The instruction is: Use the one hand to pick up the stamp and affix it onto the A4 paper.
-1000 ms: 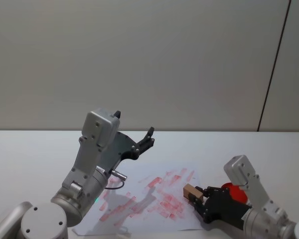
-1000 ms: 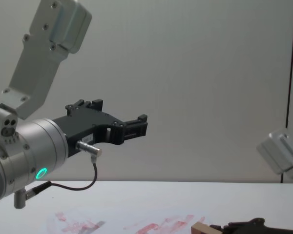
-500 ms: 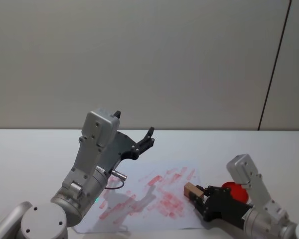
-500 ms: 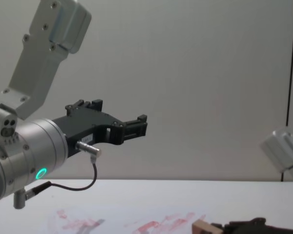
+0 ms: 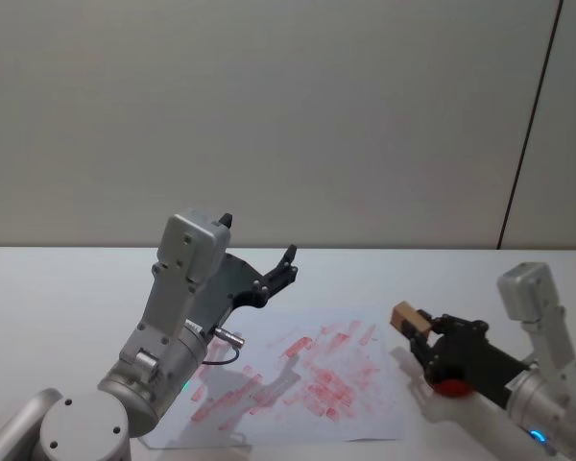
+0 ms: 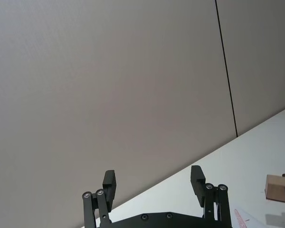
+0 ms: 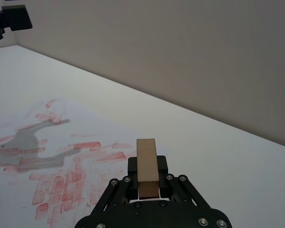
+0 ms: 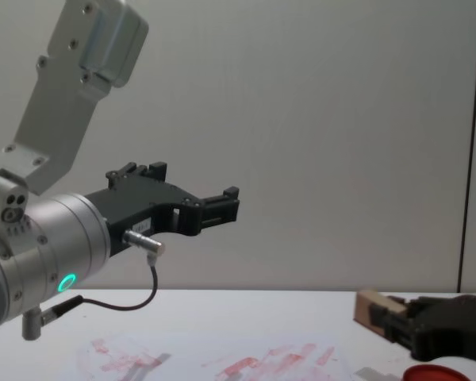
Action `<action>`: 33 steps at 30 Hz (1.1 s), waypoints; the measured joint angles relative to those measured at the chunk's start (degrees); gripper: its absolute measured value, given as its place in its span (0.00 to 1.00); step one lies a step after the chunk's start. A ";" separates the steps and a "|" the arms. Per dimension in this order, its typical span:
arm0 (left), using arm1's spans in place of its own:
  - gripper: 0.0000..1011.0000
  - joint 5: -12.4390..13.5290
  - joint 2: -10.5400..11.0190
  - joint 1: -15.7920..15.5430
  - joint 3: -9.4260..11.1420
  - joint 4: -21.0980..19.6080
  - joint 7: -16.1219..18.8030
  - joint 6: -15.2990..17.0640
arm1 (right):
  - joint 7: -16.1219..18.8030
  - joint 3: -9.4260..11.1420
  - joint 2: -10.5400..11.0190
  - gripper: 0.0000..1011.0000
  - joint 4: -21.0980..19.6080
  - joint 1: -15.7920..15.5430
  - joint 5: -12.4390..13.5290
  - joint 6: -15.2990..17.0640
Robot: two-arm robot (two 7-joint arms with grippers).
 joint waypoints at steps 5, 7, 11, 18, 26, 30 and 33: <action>0.99 0.00 0.00 0.00 0.00 0.00 0.00 0.00 | -0.44 0.79 1.08 0.21 -0.82 -0.75 0.69 -0.08; 0.99 0.00 0.00 0.00 0.00 0.00 0.00 0.00 | -0.46 1.03 1.45 0.21 -1.02 -1.02 0.87 -0.06; 0.99 0.00 0.00 0.00 0.00 0.00 0.00 0.00 | -0.32 1.65 2.47 0.21 -1.47 -1.87 1.27 0.24; 0.99 0.00 0.00 0.00 0.00 0.00 0.00 0.00 | 0.59 2.18 3.65 0.21 -1.62 -2.82 1.42 0.53; 0.99 0.00 0.00 0.00 0.00 0.00 0.00 0.00 | 1.62 2.36 4.25 0.21 -0.71 -3.02 0.68 0.95; 0.99 0.00 0.00 0.00 0.00 0.00 0.00 0.00 | 1.97 2.39 4.36 0.21 -0.16 -2.87 0.33 1.26; 0.99 0.00 0.00 0.00 0.00 0.00 0.00 0.00 | 2.17 2.39 4.40 0.21 0.23 -2.69 0.02 1.50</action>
